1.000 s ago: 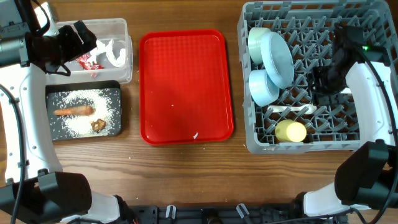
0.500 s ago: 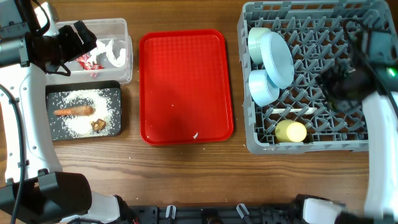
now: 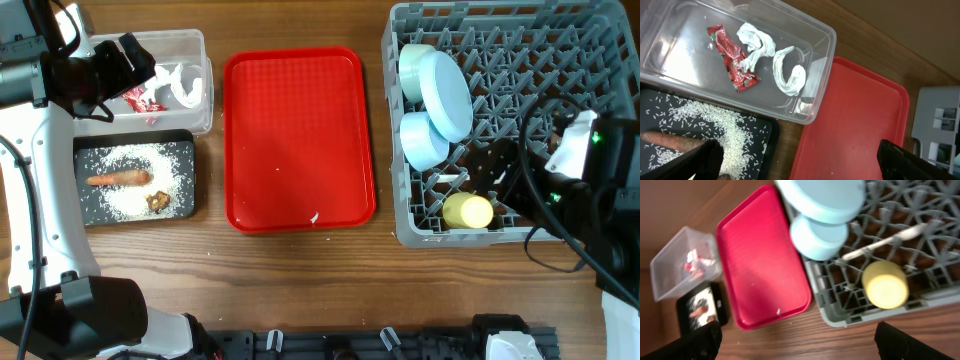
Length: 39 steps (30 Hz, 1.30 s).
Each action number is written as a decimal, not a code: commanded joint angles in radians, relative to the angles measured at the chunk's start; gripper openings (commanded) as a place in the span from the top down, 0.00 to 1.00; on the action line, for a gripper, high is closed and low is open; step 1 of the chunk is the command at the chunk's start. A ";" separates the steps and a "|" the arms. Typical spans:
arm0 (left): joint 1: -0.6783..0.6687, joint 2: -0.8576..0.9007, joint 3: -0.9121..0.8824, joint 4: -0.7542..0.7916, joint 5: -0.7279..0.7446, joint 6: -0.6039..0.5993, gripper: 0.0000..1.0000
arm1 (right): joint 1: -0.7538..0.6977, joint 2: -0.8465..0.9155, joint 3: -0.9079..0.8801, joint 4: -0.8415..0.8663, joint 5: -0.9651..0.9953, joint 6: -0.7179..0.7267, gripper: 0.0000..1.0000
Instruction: Sort waste into correct bins and load items into the dishwasher rack
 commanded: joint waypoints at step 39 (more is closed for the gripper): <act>0.004 0.005 0.005 0.002 0.001 -0.009 0.00 | 0.005 -1.022 -1.442 1.379 0.095 -0.376 0.00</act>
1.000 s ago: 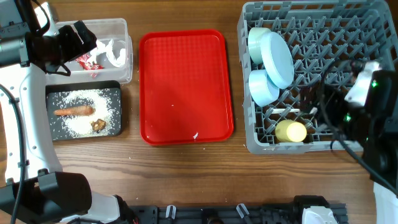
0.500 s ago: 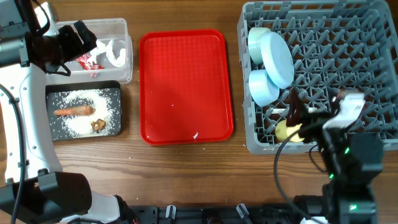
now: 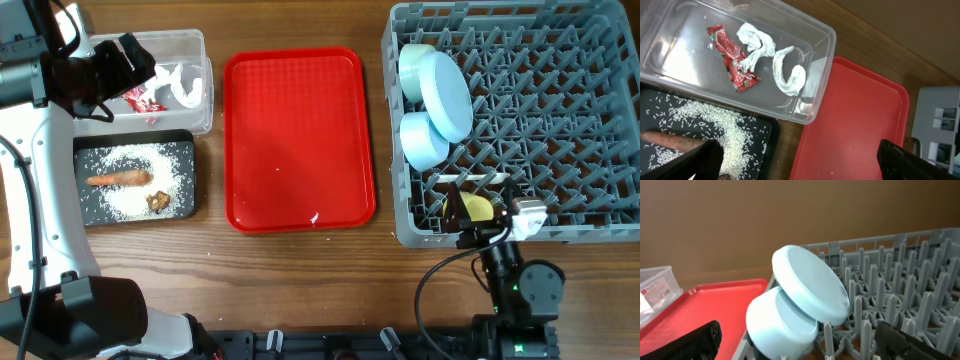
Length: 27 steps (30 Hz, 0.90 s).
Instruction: Sort waste into correct bins and load items into the dishwasher rack
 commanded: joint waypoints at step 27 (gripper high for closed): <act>0.004 0.005 0.004 0.003 0.001 -0.009 0.00 | 0.005 -0.048 -0.035 0.025 -0.009 -0.018 0.00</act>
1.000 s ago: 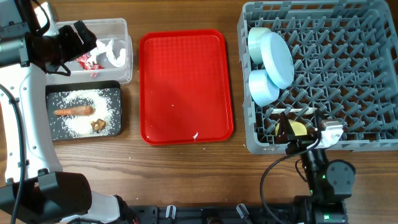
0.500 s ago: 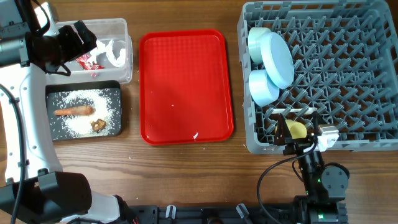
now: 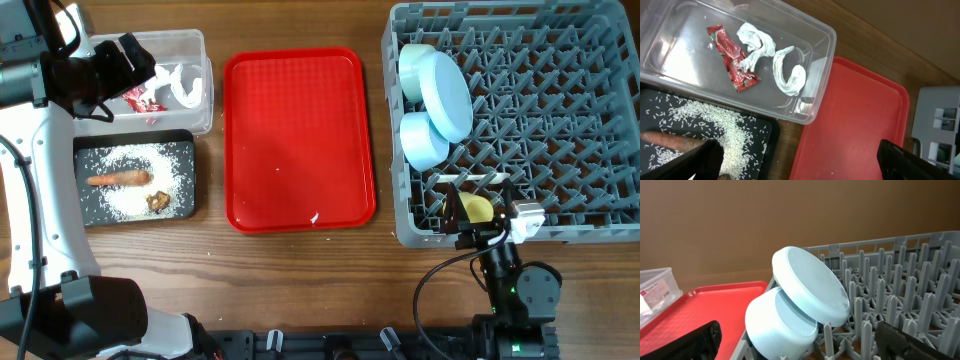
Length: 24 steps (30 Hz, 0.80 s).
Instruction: Sort waste into correct bins and load items into the dishwasher rack
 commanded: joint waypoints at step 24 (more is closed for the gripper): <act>-0.032 -0.449 -0.498 0.413 0.120 0.154 0.00 | 0.005 -0.014 -0.002 0.005 -0.009 -0.018 0.00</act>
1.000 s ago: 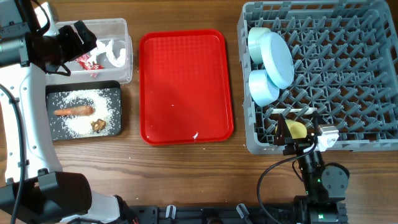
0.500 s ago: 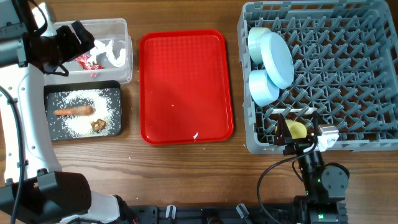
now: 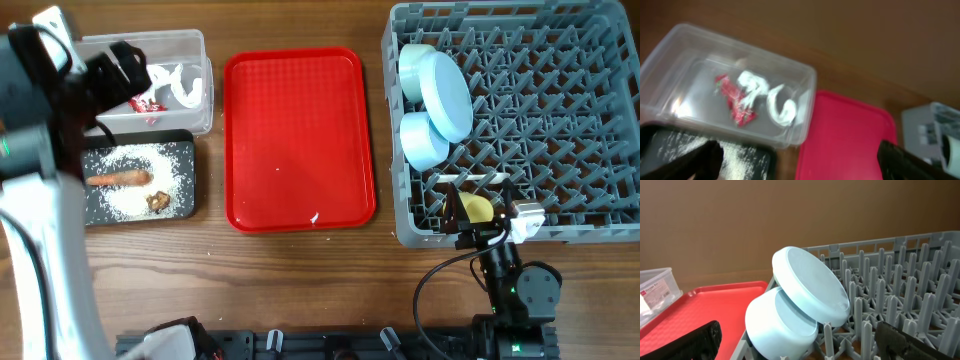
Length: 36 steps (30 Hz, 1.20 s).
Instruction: Sort waste into correct bins and load items into the dishwasher rack
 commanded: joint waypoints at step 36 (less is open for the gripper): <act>-0.149 -1.343 -1.451 0.705 0.071 0.107 0.00 | 0.005 -0.014 -0.002 0.004 -0.009 -0.018 0.00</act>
